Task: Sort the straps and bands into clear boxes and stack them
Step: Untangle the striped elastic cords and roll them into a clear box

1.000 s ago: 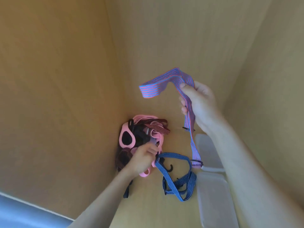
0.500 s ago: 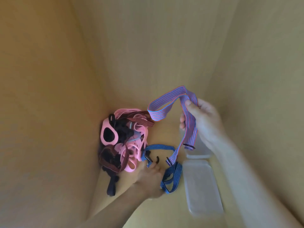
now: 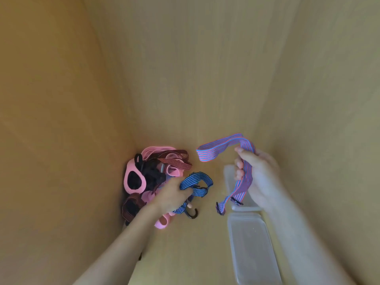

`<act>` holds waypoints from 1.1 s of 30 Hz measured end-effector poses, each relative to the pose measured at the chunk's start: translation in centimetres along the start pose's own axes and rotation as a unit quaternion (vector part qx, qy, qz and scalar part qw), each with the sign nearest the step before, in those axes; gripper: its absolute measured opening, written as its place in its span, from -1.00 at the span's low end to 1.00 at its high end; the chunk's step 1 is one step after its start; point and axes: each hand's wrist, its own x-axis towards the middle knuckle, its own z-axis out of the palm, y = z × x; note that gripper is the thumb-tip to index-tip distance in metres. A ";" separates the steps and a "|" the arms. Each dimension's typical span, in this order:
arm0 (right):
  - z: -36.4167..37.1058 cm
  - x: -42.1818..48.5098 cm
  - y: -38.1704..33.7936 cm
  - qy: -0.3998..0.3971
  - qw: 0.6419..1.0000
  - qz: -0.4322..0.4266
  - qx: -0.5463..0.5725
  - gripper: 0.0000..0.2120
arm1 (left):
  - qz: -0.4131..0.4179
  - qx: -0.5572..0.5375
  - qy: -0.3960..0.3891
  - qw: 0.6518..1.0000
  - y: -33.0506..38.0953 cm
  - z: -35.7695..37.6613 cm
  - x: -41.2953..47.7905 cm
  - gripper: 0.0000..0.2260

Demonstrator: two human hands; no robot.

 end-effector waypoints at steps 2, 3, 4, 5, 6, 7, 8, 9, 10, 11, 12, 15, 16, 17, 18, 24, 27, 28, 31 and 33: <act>0.1 0.5 1.1 0.025 0.999 0.021 0.000 -0.88 | 0.039 0.026 0.022 0.999 1.0 -1.3 -0.4 -0.81; 0.2 0.7 1.8 0.038 0.999 0.032 -0.001 -0.87 | 0.058 0.043 0.037 0.997 1.8 -1.8 -0.8 -0.83; 0.3 0.9 2.5 0.048 0.998 0.042 -0.001 -0.86 | 0.077 0.048 0.048 0.995 2.3 -2.2 -1.0 -0.86; 0.5 1.1 3.2 0.054 0.997 0.053 0.000 -0.87 | 0.092 0.048 0.059 0.993 3.0 -2.5 -1.3 -0.85; 0.6 1.2 3.9 0.058 0.996 0.065 0.004 -0.88 | 0.101 0.038 0.065 0.992 3.8 -2.7 -1.7 -0.79; 0.8 1.3 4.5 0.060 0.995 0.080 0.011 -0.89 | 0.099 0.005 0.069 0.993 4.5 -2.8 -2.1 -0.75; 0.9 1.3 5.0 0.060 0.993 0.096 0.020 -0.89 | 0.094 -0.048 0.066 0.992 5.0 -2.9 -2.4 -0.72; 1.1 1.2 5.4 0.058 0.992 0.112 0.030 -0.88 | 0.096 -0.104 0.058 0.988 5.6 -3.1 -2.7 -0.72; 1.2 1.0 5.8 0.057 0.989 0.128 0.040 -0.87 | 0.098 -0.153 0.049 0.982 6.2 -3.3 -3.1 -0.73; 1.3 0.9 6.1 0.055 0.987 0.143 0.049 -0.85 | 0.103 -0.191 0.042 0.975 6.5 -3.6 -3.4 -0.75; 1.4 0.7 6.4 0.049 0.985 0.157 0.055 -0.84 | 0.107 -0.223 0.037 0.968 6.8 -3.9 -3.7 -0.79; 2.0 -0.6 7.1 -0.002 0.983 0.177 0.056 -0.85 | 0.094 -0.293 0.037 0.951 7.4 -4.5 -4.5 -0.88; 2.1 -1.0 7.3 -0.030 0.983 0.170 0.057 -0.81 | 0.087 -0.294 0.043 0.951 7.5 -4.5 -4.6 -0.89; 2.3 -1.4 7.4 -0.060 0.984 0.155 0.059 -0.74 | 0.079 -0.280 0.050 0.955 7.5 -4.6 -4.6 -0.91; 2.3 -1.6 7.5 -0.092 0.985 0.134 0.057 -0.66 | 0.072 -0.261 0.054 0.961 7.5 -4.5 -4.6 -0.94; 3.6 -1.8 7.9 -0.172 0.975 -0.045 -0.131 -0.51 | 0.033 -0.156 0.071 0.985 7.6 -4.0 -4.8 -0.85; 3.5 -1.9 8.0 -0.168 0.968 -0.075 -0.170 -0.39 | 0.028 -0.161 0.055 0.985 7.8 -4.2 -5.1 -0.78; 3.4 -1.8 8.0 -0.157 0.968 -0.081 -0.181 -0.43 | 0.032 -0.171 0.035 0.984 7.7 -4.5 -5.3 -0.73; 3.1 -1.3 7.8 -0.127 0.973 -0.066 -0.179 -0.62 | 0.048 -0.240 -0.031 0.969 7.1 -5.2 -5.7 -0.61; 2.8 -1.1 7.9 -0.109 0.979 -0.038 -0.166 -0.75 | 0.045 -0.298 -0.039 0.953 6.9 -5.3 -5.7 -0.68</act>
